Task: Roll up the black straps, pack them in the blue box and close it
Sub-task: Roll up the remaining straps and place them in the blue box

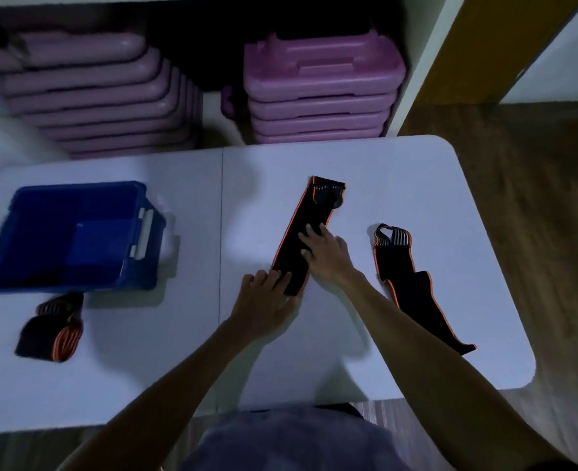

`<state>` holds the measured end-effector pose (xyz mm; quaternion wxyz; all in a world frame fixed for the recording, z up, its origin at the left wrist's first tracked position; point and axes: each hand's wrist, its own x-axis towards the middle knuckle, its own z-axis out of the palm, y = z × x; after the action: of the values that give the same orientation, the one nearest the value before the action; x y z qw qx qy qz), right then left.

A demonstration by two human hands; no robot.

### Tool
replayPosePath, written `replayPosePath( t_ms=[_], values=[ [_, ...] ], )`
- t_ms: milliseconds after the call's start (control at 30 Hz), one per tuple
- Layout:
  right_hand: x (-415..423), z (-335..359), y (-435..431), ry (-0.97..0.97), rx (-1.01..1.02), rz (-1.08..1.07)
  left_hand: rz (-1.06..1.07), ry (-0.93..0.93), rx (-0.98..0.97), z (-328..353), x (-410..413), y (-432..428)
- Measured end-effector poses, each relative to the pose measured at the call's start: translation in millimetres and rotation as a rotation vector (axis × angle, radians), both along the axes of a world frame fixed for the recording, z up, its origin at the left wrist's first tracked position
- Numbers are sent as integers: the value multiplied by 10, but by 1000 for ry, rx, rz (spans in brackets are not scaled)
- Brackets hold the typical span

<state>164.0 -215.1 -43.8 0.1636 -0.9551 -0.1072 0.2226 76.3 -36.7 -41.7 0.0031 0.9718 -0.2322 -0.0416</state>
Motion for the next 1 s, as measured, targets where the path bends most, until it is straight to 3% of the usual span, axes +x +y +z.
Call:
replayPosePath(
  t_ms=[167,367,467,600,733,800,900,1000],
  values=[
    [-394,-106,198,-99,22,215,27,108,-146,10,-536,26],
    [-952,-165,253,-174,116,240,213,326,-348,96,-882,66],
    [-927,-66,235,-283,321,44,383,224,-379,160,-713,168],
    [-563,117,92,-332,296,-183,464,63,-519,199,-78,309],
    [-165,184,107,-157,34,-26,267,71,-342,180,427,325],
    [-64,148,167,-172,2,26,207,89,-263,145,536,302],
    [-1,129,239,-249,151,-23,177,12,-278,83,590,287],
    [17,214,288,-214,446,-193,185,-158,-411,99,686,347]
  ],
)
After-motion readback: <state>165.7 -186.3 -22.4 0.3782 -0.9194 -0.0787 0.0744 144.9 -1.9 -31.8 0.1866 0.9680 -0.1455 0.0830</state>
